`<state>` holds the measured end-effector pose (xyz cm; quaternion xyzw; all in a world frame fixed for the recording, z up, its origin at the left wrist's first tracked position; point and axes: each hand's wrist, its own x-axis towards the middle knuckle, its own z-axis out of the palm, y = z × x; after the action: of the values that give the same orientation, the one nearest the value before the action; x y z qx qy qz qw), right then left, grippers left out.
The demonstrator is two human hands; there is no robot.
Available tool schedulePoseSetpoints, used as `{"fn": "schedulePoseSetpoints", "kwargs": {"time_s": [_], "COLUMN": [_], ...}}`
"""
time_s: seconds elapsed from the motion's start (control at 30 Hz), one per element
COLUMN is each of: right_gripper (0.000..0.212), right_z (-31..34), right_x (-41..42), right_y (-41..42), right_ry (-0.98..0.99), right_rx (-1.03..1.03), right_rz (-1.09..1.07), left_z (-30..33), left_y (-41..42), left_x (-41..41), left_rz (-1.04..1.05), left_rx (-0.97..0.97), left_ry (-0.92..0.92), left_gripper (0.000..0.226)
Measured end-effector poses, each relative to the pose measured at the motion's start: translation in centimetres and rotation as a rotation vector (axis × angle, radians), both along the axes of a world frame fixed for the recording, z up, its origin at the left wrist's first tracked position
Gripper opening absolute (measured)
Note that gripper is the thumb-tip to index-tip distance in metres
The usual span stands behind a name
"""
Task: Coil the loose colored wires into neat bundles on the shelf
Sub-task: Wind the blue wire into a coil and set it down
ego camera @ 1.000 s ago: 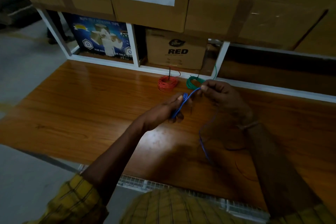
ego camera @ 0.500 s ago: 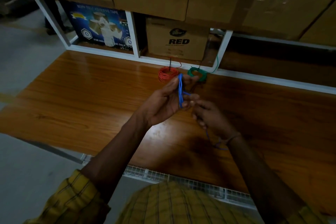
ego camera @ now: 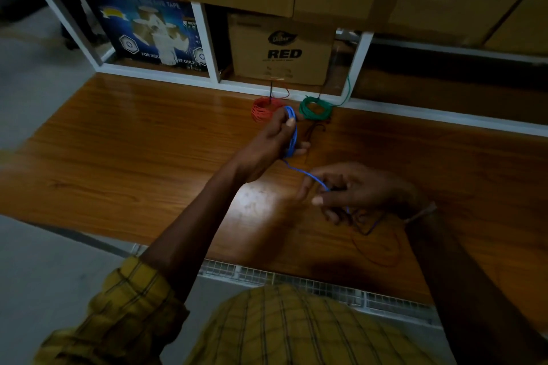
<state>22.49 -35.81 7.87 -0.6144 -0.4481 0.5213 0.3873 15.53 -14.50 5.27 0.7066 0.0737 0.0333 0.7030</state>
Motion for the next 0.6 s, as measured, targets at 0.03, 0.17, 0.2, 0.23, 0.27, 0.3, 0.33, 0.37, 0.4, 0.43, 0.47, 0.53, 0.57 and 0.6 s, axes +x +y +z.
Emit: {"fn": "schedulePoseSetpoints", "kwargs": {"time_s": [0.03, 0.17, 0.2, 0.23, 0.27, 0.3, 0.33, 0.37, 0.4, 0.43, 0.47, 0.53, 0.57, 0.6], "right_gripper": [0.023, 0.013, 0.011, 0.010, 0.011, 0.014, 0.015, 0.015, 0.015, 0.016, 0.017, 0.012, 0.009, 0.008], "right_z": [0.6, 2.3, 2.6, 2.7, 2.7, 2.6, 2.2, 1.6, 0.9, 0.1, -0.8, -2.3, -3.0, -3.7], "right_x": [0.6, 3.4, 4.0, 4.7, 5.2, 5.7, 6.1, 6.6, 7.0, 7.4, 7.6, 8.0, 7.9, 7.7], "right_y": [-0.4, -1.3, -1.3, -1.3, -1.1, -0.8, -0.4, 0.1, 0.6, 1.1, 1.6, 2.5, 2.8, 3.1], "right_ry": [-0.009, 0.028, 0.041, 0.029, -0.002, -0.039, -0.068, -0.095, -0.121, -0.154, -0.196, -0.258, -0.264, -0.254], "right_rx": [0.006, 0.134, 0.176, 0.212, 0.243, 0.277, 0.305, 0.320, 0.331, 0.347, 0.362, 0.368, 0.367, 0.372], "right_rz": [-0.002, -0.143, -0.192, -0.243, -0.294, -0.341, -0.393, -0.452, -0.511, -0.562, -0.607, -0.688, -0.718, -0.745], "left_z": [0.0, -0.1, -0.1, -0.2, 0.0, 0.0, 0.0, 0.0, -0.1, -0.2, -0.2, -0.2, -0.2, -0.2], "left_y": [0.1, 0.2, 0.1, 0.0, -0.2, -0.5, -0.8, -1.0, -1.2, -1.4, -1.6, -1.9, -1.9, -2.0], "left_x": [-0.1, -0.7, -1.0, -1.4, -1.8, -2.2, -2.5, -2.7, -2.8, -2.9, -2.9, -2.8, -2.8, -2.9], "left_rz": [-0.035, -0.124, -0.154, -0.170, -0.183, -0.193, -0.196, -0.198, -0.201, -0.201, -0.202, -0.233, -0.258, -0.284], "left_rx": [0.120, 0.400, 0.376, 0.343, 0.303, 0.255, 0.199, 0.137, 0.070, 0.000, -0.070, -0.188, -0.238, -0.288], "left_ry": [-0.009, 0.001, 0.025, 0.046, 0.067, 0.082, 0.089, 0.090, 0.088, 0.088, 0.090, 0.096, 0.092, 0.083], "left_gripper": [0.036, 0.029, 0.028, 0.028, 0.028, 0.030, 0.032, 0.035, 0.037, 0.039, 0.040, 0.040, 0.039, 0.038]}}
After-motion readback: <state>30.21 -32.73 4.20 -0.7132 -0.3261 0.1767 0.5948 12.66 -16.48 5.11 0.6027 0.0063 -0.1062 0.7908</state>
